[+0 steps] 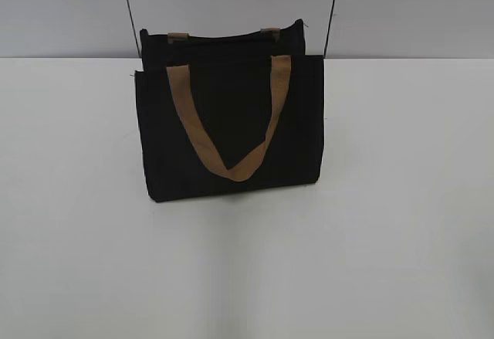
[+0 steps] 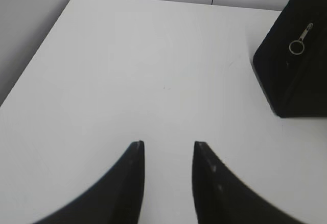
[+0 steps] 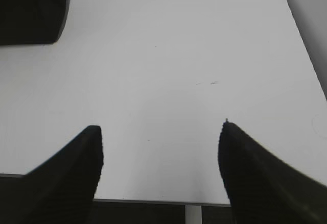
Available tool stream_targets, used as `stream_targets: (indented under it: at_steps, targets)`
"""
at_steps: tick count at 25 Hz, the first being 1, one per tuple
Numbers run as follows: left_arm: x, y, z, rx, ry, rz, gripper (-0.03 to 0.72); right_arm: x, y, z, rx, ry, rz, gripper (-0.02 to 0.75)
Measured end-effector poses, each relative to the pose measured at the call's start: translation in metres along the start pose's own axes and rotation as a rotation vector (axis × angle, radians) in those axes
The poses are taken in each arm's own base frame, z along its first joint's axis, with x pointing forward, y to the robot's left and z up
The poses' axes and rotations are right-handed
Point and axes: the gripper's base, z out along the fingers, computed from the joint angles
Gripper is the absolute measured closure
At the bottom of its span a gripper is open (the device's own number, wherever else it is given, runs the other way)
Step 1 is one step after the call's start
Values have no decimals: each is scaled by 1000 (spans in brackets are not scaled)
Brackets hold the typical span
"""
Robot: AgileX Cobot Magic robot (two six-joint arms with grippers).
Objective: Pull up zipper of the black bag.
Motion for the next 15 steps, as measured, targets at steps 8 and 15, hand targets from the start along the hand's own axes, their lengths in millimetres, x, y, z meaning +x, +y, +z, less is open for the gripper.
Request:
stream_targets:
  at_steps: [8, 15]
  targets:
    - [0, -1, 0, 10, 1, -5, 447, 0, 0, 0, 0, 0, 0, 201]
    - [-26, -6, 8, 39, -40, -12, 415, 0, 0, 0, -1, 0, 0, 201]
